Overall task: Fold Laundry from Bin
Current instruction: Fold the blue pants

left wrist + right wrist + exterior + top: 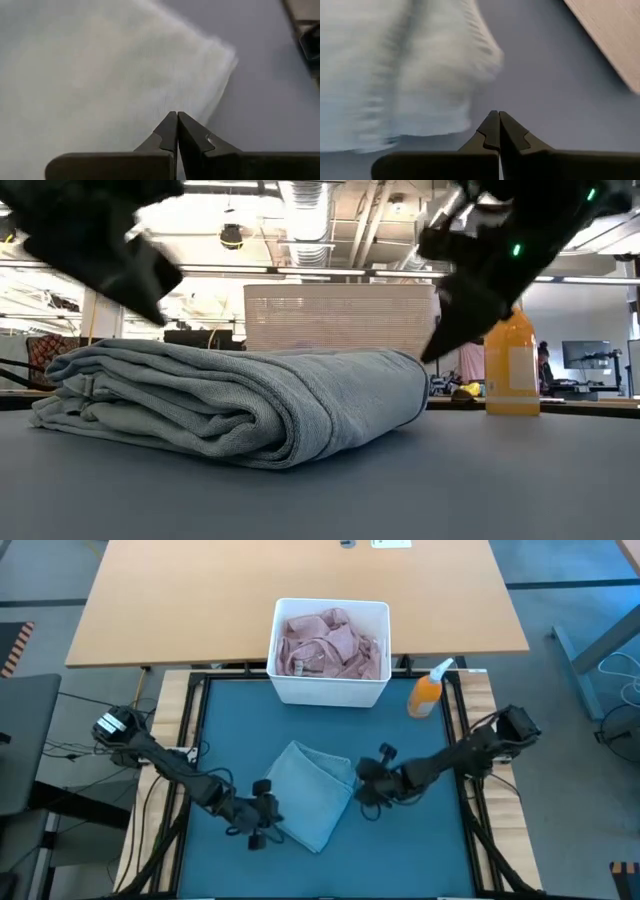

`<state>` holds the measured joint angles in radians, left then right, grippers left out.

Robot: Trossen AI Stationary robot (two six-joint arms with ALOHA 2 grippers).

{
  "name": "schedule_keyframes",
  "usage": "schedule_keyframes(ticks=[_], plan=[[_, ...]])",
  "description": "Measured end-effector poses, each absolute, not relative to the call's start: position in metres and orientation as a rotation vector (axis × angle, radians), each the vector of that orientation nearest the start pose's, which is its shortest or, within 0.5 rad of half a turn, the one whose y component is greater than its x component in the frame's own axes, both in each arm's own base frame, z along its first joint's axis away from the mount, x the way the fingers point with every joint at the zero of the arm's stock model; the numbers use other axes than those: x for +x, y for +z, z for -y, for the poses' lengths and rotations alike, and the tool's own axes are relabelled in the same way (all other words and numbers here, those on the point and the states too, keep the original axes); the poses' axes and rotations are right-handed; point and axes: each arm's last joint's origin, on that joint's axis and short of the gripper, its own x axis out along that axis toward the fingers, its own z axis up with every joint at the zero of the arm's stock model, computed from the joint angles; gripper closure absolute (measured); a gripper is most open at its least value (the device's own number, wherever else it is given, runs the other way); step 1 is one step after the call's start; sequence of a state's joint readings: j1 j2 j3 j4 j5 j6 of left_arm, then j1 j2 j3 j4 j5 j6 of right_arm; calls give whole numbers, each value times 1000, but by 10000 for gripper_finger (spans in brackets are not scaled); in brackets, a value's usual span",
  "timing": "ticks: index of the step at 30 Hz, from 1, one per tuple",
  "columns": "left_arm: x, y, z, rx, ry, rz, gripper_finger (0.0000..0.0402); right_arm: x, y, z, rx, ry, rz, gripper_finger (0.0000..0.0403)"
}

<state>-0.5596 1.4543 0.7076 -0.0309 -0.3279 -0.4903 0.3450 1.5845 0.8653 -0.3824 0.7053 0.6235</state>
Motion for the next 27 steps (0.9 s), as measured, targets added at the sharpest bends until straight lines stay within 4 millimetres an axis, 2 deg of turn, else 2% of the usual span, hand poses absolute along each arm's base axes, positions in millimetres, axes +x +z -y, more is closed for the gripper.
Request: schedule_keyframes(ticks=[4,8,13,19,24,27], plan=[[228,159,135,-162,21,-787,401,275,156,-68,97,-587,-810,388],[225,150,121,-125,103,-852,401,280,144,-77,169,-453,-731,388],[227,146,98,-51,225,-903,401,286,137,-103,229,-315,-683,388],[231,146,67,47,444,-886,401,276,150,-147,250,-147,-698,388],[232,161,63,66,406,-851,401,259,164,-167,277,-265,-708,388],[226,177,66,67,367,-797,401,251,169,-185,331,-288,-636,388]])
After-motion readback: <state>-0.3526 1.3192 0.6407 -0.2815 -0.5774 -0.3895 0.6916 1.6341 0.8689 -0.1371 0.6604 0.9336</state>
